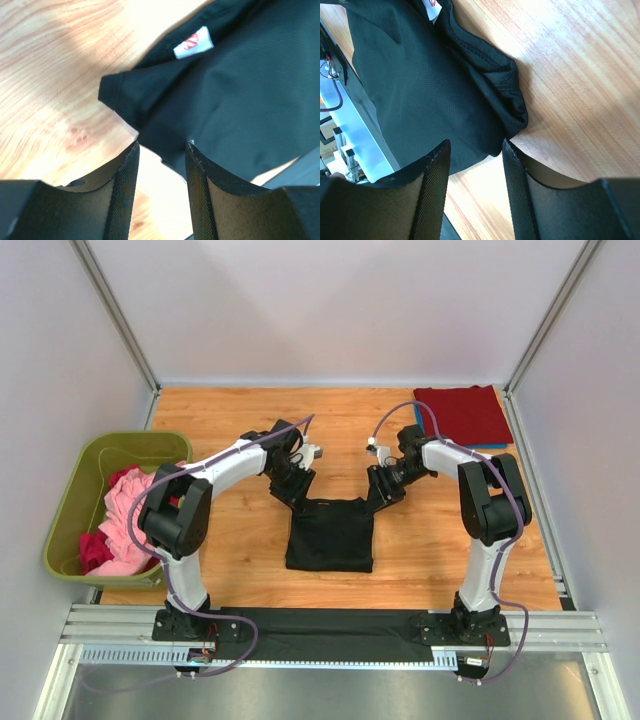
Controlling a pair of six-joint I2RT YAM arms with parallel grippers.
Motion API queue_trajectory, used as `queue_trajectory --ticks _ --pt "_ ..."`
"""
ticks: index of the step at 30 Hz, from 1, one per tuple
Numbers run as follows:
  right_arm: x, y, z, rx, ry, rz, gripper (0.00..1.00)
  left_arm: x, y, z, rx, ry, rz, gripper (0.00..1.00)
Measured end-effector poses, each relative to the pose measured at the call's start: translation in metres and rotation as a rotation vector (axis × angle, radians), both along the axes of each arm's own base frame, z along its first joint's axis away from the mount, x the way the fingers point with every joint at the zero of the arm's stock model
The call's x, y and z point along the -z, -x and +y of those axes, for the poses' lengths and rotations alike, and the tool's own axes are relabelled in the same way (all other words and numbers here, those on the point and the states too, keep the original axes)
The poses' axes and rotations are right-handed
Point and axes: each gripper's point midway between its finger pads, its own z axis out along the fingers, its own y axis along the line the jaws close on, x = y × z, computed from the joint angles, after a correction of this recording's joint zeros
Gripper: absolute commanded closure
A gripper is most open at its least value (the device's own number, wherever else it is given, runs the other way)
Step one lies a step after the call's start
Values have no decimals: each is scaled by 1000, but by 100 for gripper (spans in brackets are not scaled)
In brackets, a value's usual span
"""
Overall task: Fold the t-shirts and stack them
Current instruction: Fold the tshirt
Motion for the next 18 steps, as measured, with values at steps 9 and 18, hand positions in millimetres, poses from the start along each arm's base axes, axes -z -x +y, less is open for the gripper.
queue_trajectory --ticks 9,18 --pt "2 -1 0 -1 10 -10 56 24 -1 0 -2 -30 46 57" --pt "7 -5 2 3 56 -32 97 23 -5 -4 -14 -21 47 100"
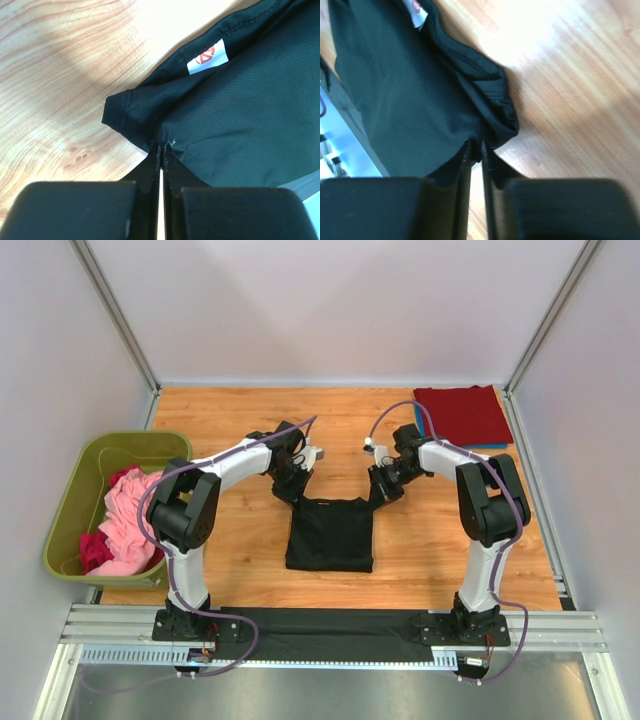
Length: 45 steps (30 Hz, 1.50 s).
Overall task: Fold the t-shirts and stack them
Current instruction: Fold the tshirt
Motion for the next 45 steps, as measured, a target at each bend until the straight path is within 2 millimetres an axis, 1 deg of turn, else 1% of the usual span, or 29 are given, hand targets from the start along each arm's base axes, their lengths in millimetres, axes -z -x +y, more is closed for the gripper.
queue_trajectory --ticks 1,3,5,9,12,15,24,31,35,38,45 --pt "1 -2 -1 6 10 -7 100 0 0 0 -2 -1 0 100" --pt "-1 -4 -3 20 27 -29 100 0 0 1 -8 -5 -1 100" --pt "-7 -5 -5 31 37 -50 100 -1 0 1 -14 -9 0 100" --pt "-29 -9 -7 44 36 -123 100 -5 0 5 -37 -25 -8 100" --pt "-45 -12 -7 51 30 -174 100 -13 -3 6 -65 -27 -27 100" --pt "-54 -14 -7 59 27 -205 100 -20 -5 6 -91 -21 -40 100" --pt "-56 -18 -3 78 39 -219 100 -36 -12 4 -169 -11 -67 100" --pt "-58 -23 0 85 51 -248 100 -57 -20 11 -230 -25 -143 100" --pt "-68 -32 1 110 45 -301 100 -67 -27 14 -271 -34 -178 100" --pt "-76 -44 2 137 38 -349 100 -74 -36 16 -302 -47 -213 100" --pt "-86 -69 6 200 20 -437 100 -88 -61 16 -368 -64 -284 100"
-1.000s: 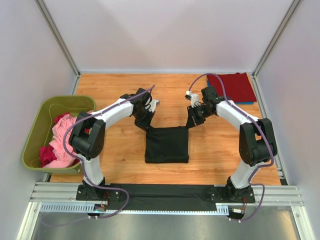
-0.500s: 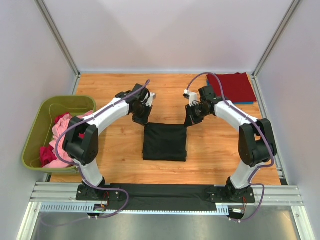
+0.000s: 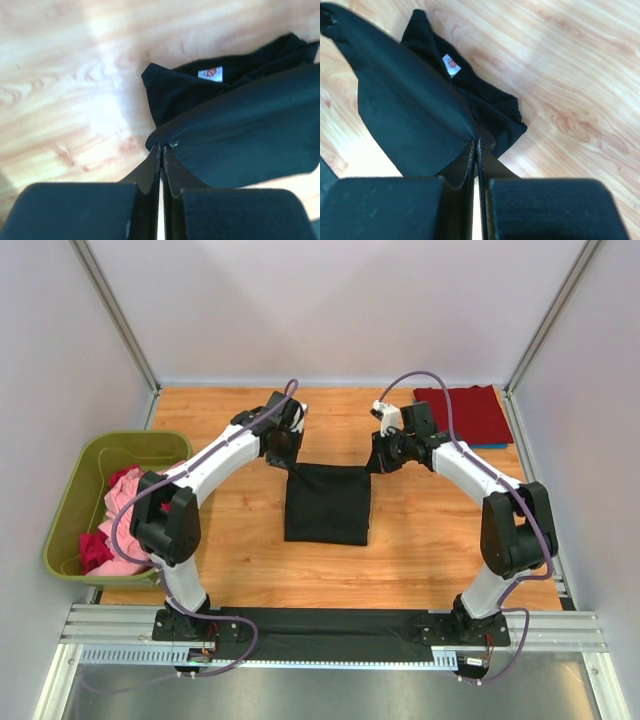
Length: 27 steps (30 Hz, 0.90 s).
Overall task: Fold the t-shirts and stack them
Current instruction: Fold the tshirt
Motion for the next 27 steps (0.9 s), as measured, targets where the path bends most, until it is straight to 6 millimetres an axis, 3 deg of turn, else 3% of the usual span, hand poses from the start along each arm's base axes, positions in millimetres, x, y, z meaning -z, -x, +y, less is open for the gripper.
queue_trajectory --ticks 3,9,11,13,16,17,22,27 --pt "1 -6 1 14 -2 -13 100 5 -17 -4 -14 -18 -12 100" --pt "27 -25 -2 70 37 10 100 47 -49 -4 -50 -57 57 98" --pt "40 -35 -5 100 66 19 98 57 -62 -3 -70 -56 62 90" --pt "51 -46 -9 138 99 23 99 61 -81 -1 -90 -51 65 70" --pt "62 -58 -20 215 159 26 81 51 -117 -4 -115 -10 19 59" --pt "63 -59 -23 235 170 26 67 45 -124 -5 -119 5 2 57" --pt "53 -65 -36 330 190 22 50 20 -128 2 -127 37 -34 53" --pt "34 -56 -37 385 154 56 47 3 -101 -7 -72 110 -9 53"
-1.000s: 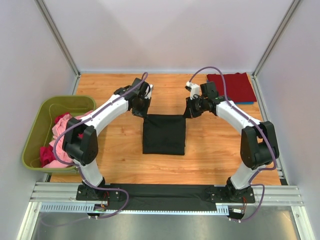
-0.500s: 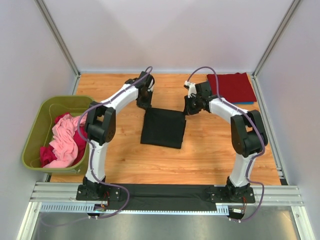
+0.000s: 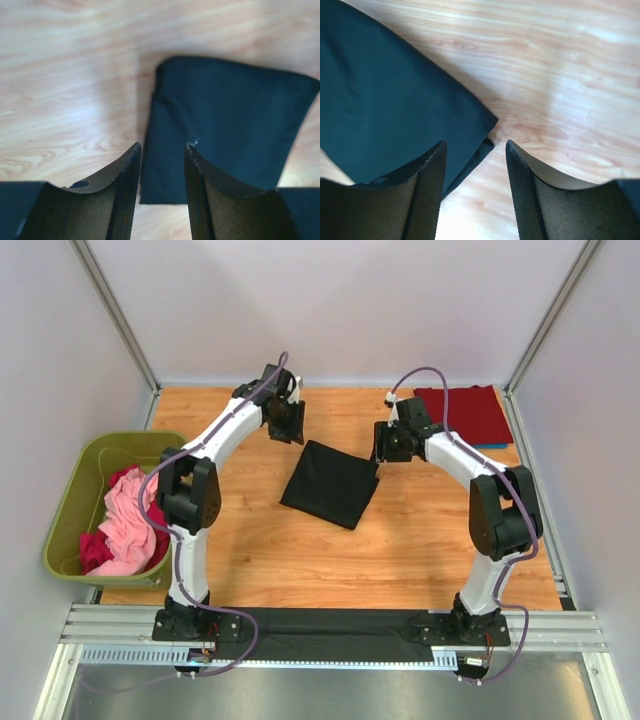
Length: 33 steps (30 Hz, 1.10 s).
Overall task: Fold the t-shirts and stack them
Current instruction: Fold the tshirt
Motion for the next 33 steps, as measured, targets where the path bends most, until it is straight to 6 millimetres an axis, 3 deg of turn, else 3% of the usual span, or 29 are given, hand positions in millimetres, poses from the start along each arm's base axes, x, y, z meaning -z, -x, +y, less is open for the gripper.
queue_trajectory --ticks 4,10,15,17,22,23,29,33 --pt "-1 9 1 69 -43 61 45 4 22 -15 62 66 56 53" --pt "6 15 8 187 -132 143 43 44 64 -35 127 103 190 53" --pt "41 31 9 229 -175 228 46 80 103 -39 130 100 306 53" --pt "58 40 8 235 -183 269 58 90 116 -37 117 101 344 53" --pt "63 39 4 219 -270 243 91 74 130 -41 92 134 332 52" --pt "65 39 1 217 -277 237 92 67 131 -43 87 146 324 52" --pt "65 37 -8 189 -301 215 92 21 126 -46 58 189 228 50" --pt "58 33 -9 165 -300 212 68 5 89 -41 26 193 154 52"
